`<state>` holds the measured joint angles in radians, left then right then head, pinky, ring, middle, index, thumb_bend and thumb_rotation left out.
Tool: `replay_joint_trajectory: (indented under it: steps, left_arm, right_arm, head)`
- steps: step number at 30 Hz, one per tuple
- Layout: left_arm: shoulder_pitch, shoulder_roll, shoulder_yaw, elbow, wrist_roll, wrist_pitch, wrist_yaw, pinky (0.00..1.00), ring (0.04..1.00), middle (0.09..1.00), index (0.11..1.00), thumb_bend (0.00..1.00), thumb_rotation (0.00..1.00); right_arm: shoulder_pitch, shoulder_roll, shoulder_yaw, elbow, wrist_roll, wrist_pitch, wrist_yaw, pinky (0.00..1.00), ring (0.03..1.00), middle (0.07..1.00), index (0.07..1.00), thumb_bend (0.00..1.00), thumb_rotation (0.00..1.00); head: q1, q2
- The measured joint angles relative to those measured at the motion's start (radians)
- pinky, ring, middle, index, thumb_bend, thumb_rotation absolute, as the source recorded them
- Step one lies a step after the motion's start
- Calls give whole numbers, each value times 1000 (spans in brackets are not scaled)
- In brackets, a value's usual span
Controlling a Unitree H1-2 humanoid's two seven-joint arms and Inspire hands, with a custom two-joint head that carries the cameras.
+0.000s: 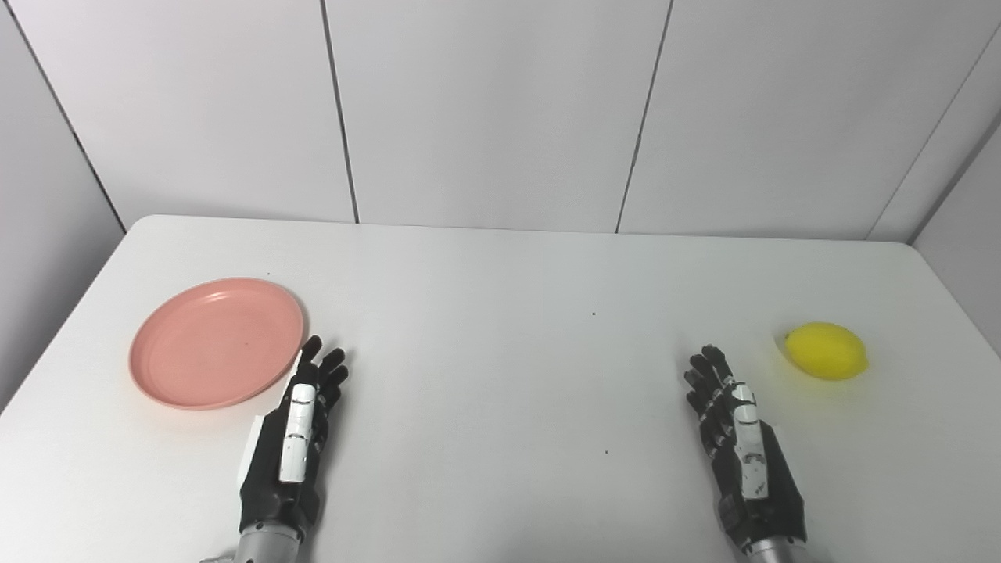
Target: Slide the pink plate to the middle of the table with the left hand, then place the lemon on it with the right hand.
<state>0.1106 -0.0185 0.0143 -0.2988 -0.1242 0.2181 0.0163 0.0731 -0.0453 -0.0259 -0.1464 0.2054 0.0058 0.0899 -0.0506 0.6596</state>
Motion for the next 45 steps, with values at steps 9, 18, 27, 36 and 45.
replay_joint_trajectory:
  steps: [9, 18, 27, 36, 45]
  left_arm:
    - [0, 0, 0, 0, 0, 0, 0, 998, 934, 930, 951, 622, 929]
    - [0, 0, 1, 0, -1, 2, 0, 998, 936, 933, 951, 616, 935]
    - [0, 1, 2, 0, -2, 3, -1, 999, 936, 933, 953, 624, 943]
    - [0, 0, 0, 2, -1, 2, -1, 985, 931, 926, 942, 621, 936]
    - [-3, -6, -26, 29, 22, -28, 12, 979, 932, 922, 940, 604, 931]
  right_arm:
    - [0, 0, 0, -1, 0, 1, 0, 1000, 971, 955, 958, 749, 1000]
    - [0, 0, 0, -1, 1, 1, 3, 1000, 964, 947, 949, 756, 990]
    - [0, 1, 0, -1, 3, 1, 3, 1000, 964, 948, 954, 756, 997]
    - [0, 0, -2, 2, 2, 0, 8, 1000, 957, 946, 947, 752, 999]
    - [-16, -30, -19, 27, 44, -1, 41, 1000, 969, 958, 954, 758, 1000]
  head:
    - [-3, 0]
    - [-3, -2]
    - [-5, 0]
    - [31, -21]
    - [165, -64]
